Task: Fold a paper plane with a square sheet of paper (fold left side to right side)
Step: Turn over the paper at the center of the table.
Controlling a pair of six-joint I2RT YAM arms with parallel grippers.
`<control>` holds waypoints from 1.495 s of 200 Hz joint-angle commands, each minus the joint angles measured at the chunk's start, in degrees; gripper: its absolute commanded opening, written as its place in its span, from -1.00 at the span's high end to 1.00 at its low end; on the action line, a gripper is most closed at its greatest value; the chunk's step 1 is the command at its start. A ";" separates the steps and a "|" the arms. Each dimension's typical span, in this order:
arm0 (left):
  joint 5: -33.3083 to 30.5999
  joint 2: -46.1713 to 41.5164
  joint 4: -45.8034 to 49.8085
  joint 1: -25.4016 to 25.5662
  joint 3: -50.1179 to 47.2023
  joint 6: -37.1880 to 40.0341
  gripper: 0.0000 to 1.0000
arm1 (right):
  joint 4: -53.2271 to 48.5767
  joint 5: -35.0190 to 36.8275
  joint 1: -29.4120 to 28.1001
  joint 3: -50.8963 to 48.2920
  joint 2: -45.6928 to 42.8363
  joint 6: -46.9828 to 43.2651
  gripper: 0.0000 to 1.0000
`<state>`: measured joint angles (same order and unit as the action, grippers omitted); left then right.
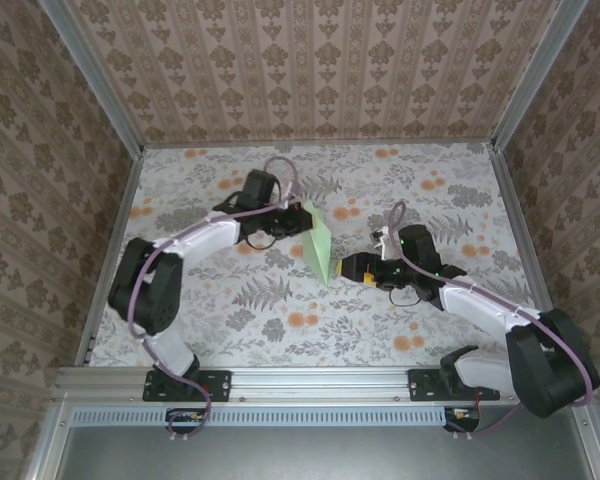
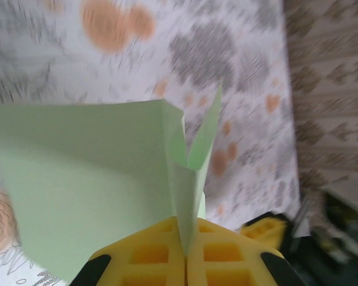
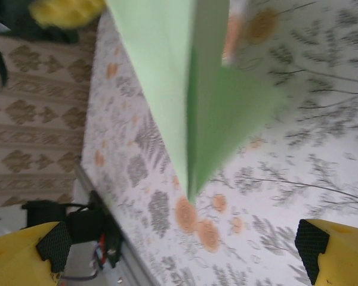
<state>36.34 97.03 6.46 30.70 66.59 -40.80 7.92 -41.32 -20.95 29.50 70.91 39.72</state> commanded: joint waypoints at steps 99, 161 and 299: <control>7.84 -7.87 -12.29 -1.18 -1.57 -11.46 0.87 | 37.60 -13.55 -3.89 5.18 13.33 19.52 -0.70; 8.49 -8.36 -14.03 -1.17 -3.83 -12.89 0.86 | 35.94 -12.63 -0.83 7.85 12.25 18.17 -0.12; -3.05 -19.55 4.83 -7.77 -8.50 1.30 -0.20 | -25.65 12.05 -3.27 19.30 0.59 -17.78 0.82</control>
<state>39.59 82.56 3.14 26.00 60.31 -45.93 7.64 -44.05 -21.78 42.65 74.26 37.76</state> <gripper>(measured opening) 0.585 0.091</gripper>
